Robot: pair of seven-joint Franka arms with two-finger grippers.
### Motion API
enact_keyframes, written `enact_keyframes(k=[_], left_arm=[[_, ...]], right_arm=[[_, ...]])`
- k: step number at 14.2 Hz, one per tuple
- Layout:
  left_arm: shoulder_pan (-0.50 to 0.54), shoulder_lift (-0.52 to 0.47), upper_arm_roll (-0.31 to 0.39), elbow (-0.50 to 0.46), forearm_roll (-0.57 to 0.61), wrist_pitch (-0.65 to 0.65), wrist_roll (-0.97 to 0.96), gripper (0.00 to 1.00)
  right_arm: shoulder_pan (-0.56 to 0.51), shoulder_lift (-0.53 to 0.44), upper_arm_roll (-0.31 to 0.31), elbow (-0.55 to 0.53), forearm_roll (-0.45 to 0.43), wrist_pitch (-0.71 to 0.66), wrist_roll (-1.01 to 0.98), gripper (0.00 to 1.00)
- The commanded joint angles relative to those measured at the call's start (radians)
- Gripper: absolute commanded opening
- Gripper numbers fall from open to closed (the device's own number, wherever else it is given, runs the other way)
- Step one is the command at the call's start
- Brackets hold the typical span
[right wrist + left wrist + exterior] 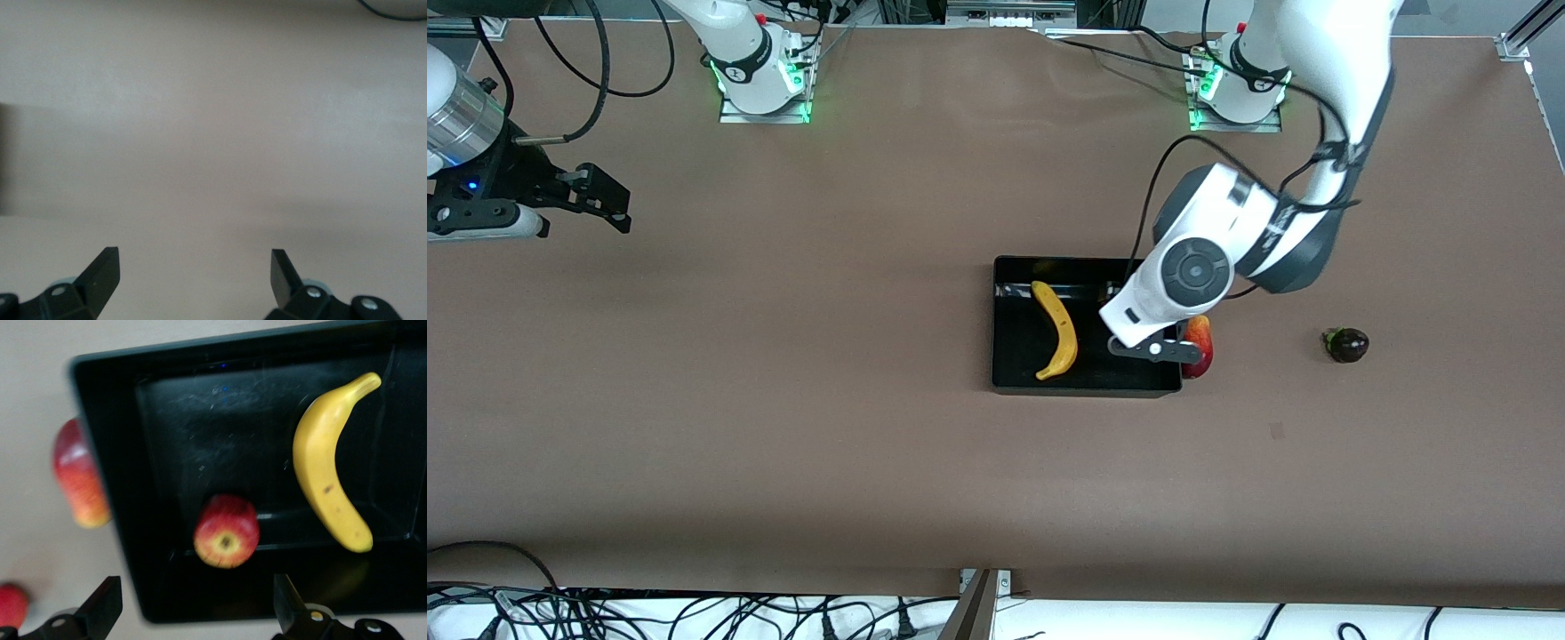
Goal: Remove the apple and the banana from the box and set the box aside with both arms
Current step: 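Close the left gripper around the red apple inside the tray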
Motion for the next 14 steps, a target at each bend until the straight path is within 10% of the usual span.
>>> enact_keyframes(k=[1,10,12,14], left_arm=[[-0.007,-0.011,0.003,-0.122,0.024,0.130,-0.001,1.00],[-0.015,0.000,0.003,-0.290,0.024,0.328,-0.026,1.00],[-0.013,0.000,0.003,-0.287,0.023,0.319,-0.030,0.41],[-0.009,-0.004,0.001,-0.282,0.023,0.313,-0.026,0.08]], right_arm=[[-0.012,-0.011,0.005,0.003,0.011,-0.013,-0.001,1.00],[-0.012,-0.011,0.002,0.003,0.011,-0.022,0.001,1.00],[-0.012,-0.011,0.002,0.003,0.011,-0.022,0.001,1.00],[-0.012,-0.011,0.004,0.003,0.011,-0.022,0.001,1.00]])
